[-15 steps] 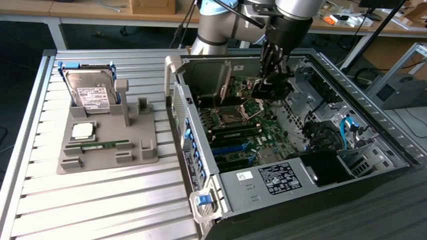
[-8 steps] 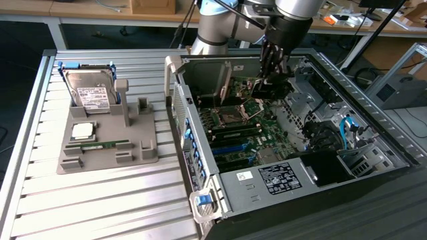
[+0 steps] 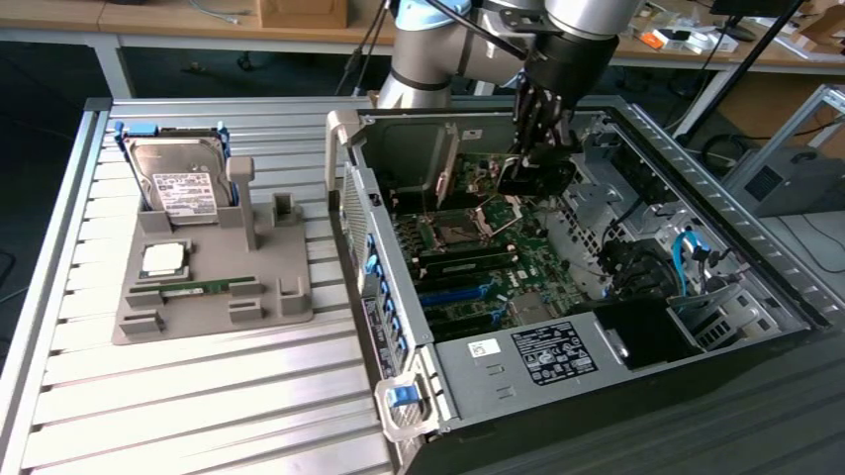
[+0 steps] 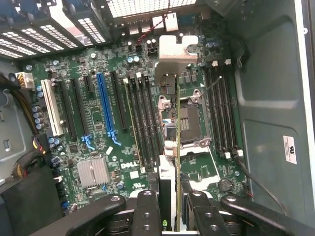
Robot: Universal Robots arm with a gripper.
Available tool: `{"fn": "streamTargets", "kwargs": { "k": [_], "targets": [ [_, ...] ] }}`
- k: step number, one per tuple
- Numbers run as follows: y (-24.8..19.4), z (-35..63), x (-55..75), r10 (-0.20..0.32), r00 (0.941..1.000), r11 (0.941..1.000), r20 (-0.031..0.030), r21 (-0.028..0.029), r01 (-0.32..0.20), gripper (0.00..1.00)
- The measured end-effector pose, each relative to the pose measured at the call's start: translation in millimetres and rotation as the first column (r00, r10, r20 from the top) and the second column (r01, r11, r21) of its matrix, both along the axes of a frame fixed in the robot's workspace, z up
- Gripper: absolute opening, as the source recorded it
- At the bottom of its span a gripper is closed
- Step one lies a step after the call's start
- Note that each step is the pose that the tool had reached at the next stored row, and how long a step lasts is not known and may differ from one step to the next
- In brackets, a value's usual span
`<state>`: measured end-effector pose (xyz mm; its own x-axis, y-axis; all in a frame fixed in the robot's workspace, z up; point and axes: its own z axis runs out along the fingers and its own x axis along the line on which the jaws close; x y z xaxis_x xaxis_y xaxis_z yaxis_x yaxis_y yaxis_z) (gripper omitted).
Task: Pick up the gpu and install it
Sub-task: 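Insert the gpu into the slot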
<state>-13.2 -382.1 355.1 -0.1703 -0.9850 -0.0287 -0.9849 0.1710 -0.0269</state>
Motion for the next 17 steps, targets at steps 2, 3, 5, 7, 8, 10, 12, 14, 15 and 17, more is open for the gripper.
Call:
{"fn": "streamTargets", "kwargs": {
  "k": [2, 3, 5, 7, 8, 10, 12, 14, 15, 17],
  "targets": [
    [0.0, 0.0, 0.0, 0.006, 1.0, 1.0, 0.0, 0.0, -0.006, 0.27],
    [0.0, -0.1, 0.0, 0.011, 0.9999, 0.9999, 0.0, 0.0, -0.011, 0.27],
    [0.0, -0.1, 0.0, 0.019, 0.9998, 0.9998, 0.0, 0.0, -0.019, 0.27],
    [0.0, -0.1, 0.0, 0.027, 0.9996, 0.9996, 0.0, 0.0, -0.027, 0.27],
    [0.0, -0.1, 0.0, 0.03, 0.9995, 0.9995, 0.0, 0.0, -0.03, 0.27],
    [0.0, -0.2, 0.0, 0.038, 0.9993, 0.9993, 0.0, 0.0, -0.038, 0.27],
    [0.0, -0.2, 0.0, 0.045, 0.999, 0.999, 0.0, 0.0, -0.045, 0.27],
    [0.0, -0.3, 0.0, 0.052, 0.9986, 0.9986, 0.0, 0.0, -0.052, 0.27],
    [0.0, -0.3, 0.0, 0.058, 0.9983, 0.9983, 0.0, 0.0, -0.058, 0.27],
    [0.0, -0.3, 0.0, 0.066, 0.9978, 0.9978, 0.0, 0.0, -0.066, 0.27]
  ]
}}
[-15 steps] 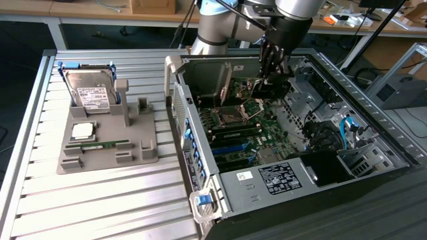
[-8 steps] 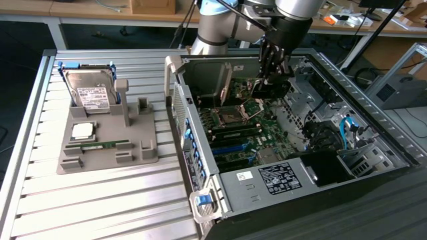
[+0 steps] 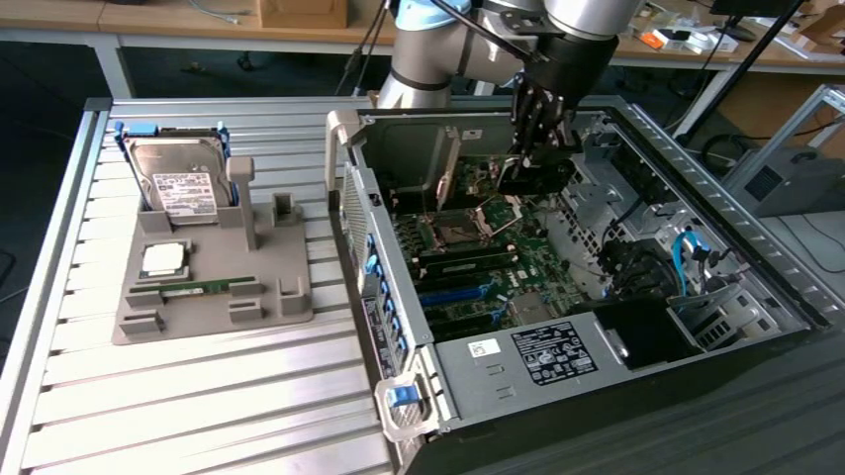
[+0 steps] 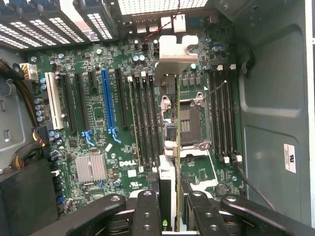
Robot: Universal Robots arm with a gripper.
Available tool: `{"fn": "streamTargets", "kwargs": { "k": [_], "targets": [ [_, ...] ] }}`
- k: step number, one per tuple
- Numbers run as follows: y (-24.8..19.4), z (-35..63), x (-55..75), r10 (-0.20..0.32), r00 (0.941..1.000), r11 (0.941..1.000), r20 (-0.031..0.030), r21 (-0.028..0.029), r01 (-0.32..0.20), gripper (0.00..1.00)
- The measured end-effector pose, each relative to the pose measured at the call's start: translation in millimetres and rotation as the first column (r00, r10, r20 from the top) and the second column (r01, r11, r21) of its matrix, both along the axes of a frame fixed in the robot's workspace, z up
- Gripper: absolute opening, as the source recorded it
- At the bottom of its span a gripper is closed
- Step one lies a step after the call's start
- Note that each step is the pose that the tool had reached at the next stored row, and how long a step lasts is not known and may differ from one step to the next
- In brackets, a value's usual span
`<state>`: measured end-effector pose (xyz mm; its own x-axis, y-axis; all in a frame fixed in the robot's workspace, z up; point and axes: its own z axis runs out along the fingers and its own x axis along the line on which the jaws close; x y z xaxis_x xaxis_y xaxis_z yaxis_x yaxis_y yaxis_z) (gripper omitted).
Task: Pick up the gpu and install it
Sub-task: 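Insert the gpu into the slot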
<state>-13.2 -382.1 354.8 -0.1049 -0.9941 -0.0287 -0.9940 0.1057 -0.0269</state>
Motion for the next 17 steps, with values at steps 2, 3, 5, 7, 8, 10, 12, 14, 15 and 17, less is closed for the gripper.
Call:
{"fn": "streamTargets", "kwargs": {
  "k": [2, 3, 5, 7, 8, 10, 12, 14, 15, 17],
  "targets": [
    [0.0, 0.0, 0.0, 0.008, 1.0, 1.0, 0.0, 0.0, -0.008, 0.27],
    [0.0, 0.0, 0.0, 0.013, 0.9999, 0.9999, 0.0, 0.0, -0.013, 0.27],
    [0.0, -0.1, 0.0, 0.02, 0.9998, 0.9998, 0.0, 0.0, -0.02, 0.27],
    [0.0, -0.1, 0.0, 0.029, 0.9996, 0.9996, 0.0, 0.0, -0.029, 0.27],
    [0.0, -0.1, 0.0, 0.032, 0.9995, 0.9995, 0.0, 0.0, -0.032, 0.27],
    [0.0, -0.1, 0.0, 0.039, 0.9992, 0.9992, 0.0, 0.0, -0.039, 0.27],
    [0.0, -0.2, 0.0, 0.051, 0.9987, 0.9987, 0.0, 0.0, -0.051, 0.27],
    [0.0, -0.2, 0.0, 0.058, 0.9983, 0.9983, 0.0, -0.0001, -0.058, 0.27],
    [0.0, -0.2, 0.0, 0.061, 0.9981, 0.9981, 0.0, 0.0, -0.061, 0.27],
    [0.0, -0.2, 0.0, 0.069, 0.9976, 0.9976, 0.0, 0.0, -0.069, 0.27]
  ]
}}
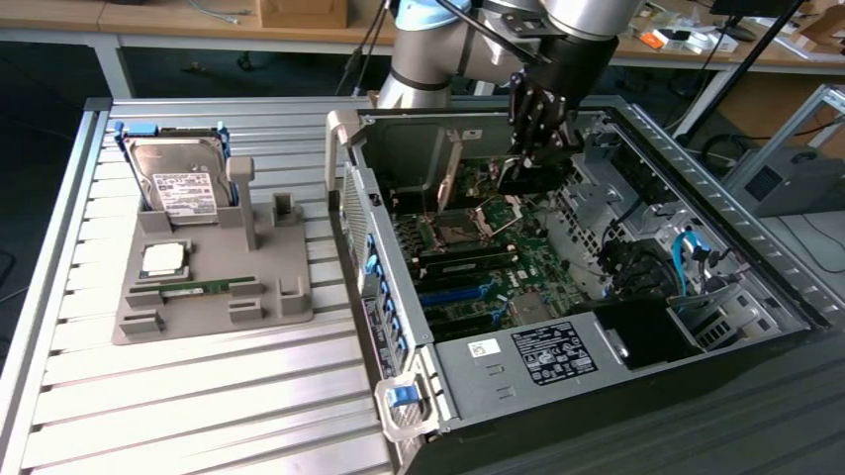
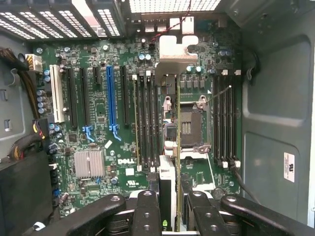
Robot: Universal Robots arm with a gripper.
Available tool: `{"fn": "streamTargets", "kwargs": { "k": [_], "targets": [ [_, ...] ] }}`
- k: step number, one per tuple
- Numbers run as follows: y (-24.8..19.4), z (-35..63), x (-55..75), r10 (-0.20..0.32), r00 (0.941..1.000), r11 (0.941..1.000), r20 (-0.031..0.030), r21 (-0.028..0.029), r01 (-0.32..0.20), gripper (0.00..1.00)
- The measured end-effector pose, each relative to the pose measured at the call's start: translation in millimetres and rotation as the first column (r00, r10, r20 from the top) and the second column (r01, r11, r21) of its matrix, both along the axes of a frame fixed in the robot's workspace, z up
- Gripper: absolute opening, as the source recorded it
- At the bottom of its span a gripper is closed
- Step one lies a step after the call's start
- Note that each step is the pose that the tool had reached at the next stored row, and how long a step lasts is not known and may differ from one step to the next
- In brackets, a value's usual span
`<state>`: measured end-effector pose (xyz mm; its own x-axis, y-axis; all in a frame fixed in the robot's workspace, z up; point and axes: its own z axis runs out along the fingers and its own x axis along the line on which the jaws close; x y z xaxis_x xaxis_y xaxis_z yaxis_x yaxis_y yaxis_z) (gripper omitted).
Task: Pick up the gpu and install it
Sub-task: 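Insert the gpu into the slot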
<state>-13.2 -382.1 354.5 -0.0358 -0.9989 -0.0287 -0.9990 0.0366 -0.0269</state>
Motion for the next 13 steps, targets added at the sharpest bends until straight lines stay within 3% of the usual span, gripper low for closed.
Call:
{"fn": "streamTargets", "kwargs": {
  "k": [13],
  "targets": [
    [0.0, -0.3, 0.0, 0.047, 0.9989, 0.9989, 0.0, 0.0001, -0.047, 0.27]
  ]
}}
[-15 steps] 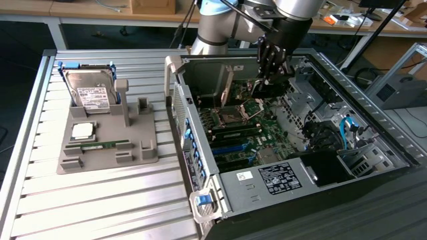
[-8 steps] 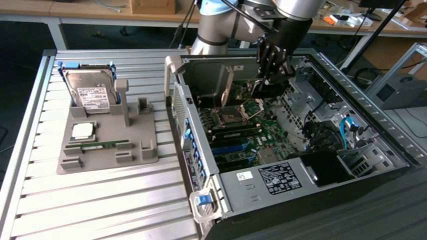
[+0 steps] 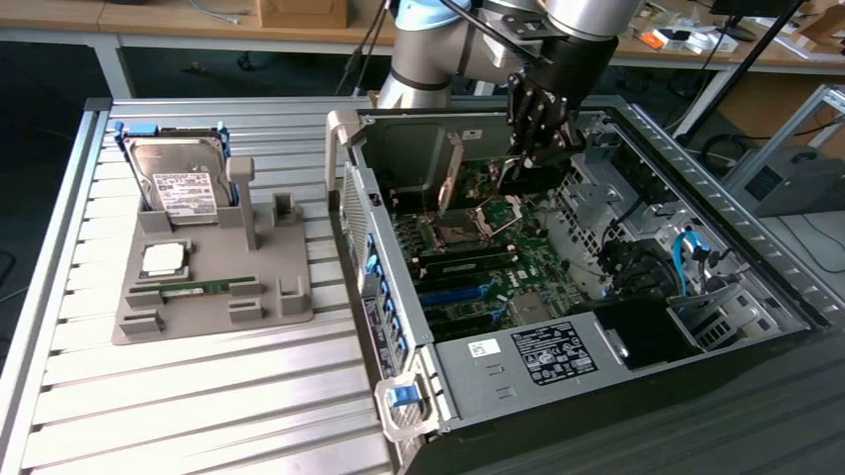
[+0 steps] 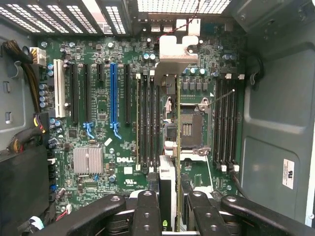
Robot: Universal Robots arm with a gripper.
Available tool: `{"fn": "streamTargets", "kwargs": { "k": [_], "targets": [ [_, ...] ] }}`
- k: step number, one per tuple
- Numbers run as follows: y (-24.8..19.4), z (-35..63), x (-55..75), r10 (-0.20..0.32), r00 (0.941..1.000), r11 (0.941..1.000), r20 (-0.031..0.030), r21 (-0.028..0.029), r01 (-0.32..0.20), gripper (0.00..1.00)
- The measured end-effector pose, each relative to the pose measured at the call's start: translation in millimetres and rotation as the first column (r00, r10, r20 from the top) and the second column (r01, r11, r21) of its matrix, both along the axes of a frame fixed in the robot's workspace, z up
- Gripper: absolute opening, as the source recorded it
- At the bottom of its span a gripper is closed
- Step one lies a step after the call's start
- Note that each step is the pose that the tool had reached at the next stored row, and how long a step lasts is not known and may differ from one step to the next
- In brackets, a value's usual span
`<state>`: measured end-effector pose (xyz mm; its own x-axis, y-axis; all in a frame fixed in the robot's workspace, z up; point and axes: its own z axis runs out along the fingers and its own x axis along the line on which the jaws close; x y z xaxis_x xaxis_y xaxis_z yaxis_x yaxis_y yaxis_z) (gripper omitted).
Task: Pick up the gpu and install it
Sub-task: 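Insert the gpu into the slot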
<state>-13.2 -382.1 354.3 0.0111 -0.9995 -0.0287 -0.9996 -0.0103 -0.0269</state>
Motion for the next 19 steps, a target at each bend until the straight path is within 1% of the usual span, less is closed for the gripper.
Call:
{"fn": "streamTargets", "kwargs": {
  "k": [6, 8, 19],
  "targets": [
    [-0.1, -0.1, 0.0, 0.0, 1.0, 1.0, 0.0, 0.0, 0.0, 0.27],
    [-0.7, -0.2, 0.0, 0.0, 1.0, 1.0, 0.0, 0.0, 0.0, 0.27],
    [-10.4, -0.7, 0.0, 0.0, 1.0, 1.0, 0.0, -0.0007, 0.0, 0.27]
  ]
}}
